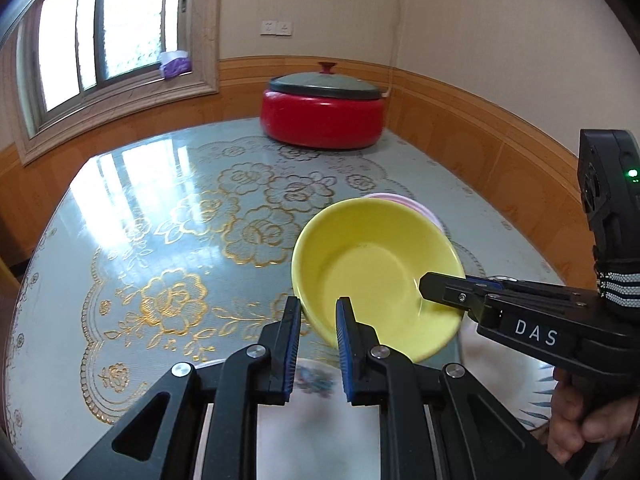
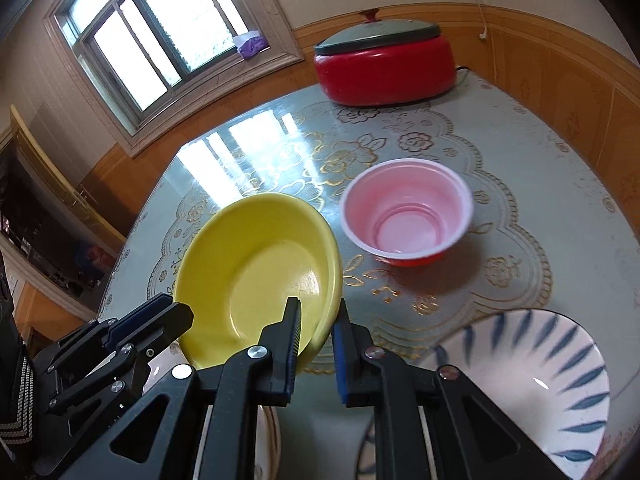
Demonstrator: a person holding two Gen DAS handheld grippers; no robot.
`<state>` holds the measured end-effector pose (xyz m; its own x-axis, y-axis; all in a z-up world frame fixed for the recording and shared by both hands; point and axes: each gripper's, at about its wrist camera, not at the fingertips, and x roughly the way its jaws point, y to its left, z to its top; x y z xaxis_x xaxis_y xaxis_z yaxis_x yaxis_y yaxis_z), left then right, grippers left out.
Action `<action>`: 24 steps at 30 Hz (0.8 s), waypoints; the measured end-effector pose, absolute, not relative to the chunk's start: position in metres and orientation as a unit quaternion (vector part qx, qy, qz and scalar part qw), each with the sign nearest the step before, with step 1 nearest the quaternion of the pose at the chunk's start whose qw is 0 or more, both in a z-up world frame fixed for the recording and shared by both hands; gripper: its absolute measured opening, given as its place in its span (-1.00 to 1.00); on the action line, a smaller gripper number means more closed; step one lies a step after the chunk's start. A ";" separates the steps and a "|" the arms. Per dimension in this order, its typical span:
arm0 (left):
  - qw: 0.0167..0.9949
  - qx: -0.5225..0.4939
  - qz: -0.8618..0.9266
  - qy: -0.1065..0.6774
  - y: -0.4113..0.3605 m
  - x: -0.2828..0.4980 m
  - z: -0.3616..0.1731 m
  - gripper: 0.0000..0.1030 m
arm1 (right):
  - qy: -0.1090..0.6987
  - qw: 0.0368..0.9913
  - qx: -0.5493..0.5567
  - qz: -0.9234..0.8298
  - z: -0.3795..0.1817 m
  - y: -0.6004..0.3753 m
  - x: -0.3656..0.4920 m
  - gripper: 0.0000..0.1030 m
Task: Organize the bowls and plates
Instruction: 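Lift the yellow bowl with both grippers over the blue-striped bowl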
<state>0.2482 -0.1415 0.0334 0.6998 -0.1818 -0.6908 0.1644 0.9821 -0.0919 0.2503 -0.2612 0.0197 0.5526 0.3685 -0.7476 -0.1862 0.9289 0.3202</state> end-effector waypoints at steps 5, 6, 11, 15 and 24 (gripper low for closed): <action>0.919 0.002 -0.133 0.371 -0.171 0.240 0.037 -0.68 | 0.439 0.882 0.110 0.129 0.025 -0.293 0.228 -0.73; 0.917 0.006 -0.142 0.372 -0.178 0.238 0.037 -0.68 | 0.439 0.883 0.112 0.122 0.025 -0.300 0.223 -0.73; 0.911 0.022 -0.177 0.372 -0.208 0.233 0.036 -0.68 | 0.441 0.885 0.121 0.091 0.023 -0.330 0.205 -0.73; 0.904 0.036 -0.201 0.374 -0.231 0.230 0.033 -0.68 | 0.447 0.882 0.128 0.071 0.018 -0.349 0.192 -0.73; 0.884 0.052 -0.244 0.396 -0.265 0.225 0.015 -0.68 | 0.474 0.869 0.138 0.035 0.000 -0.379 0.172 -0.72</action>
<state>0.2252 -0.2648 0.0147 0.5671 -0.3906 -0.7251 0.4728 0.8753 -0.1017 0.1717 -0.3791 0.0000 0.5476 0.1915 -0.8145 0.0698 0.9596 0.2726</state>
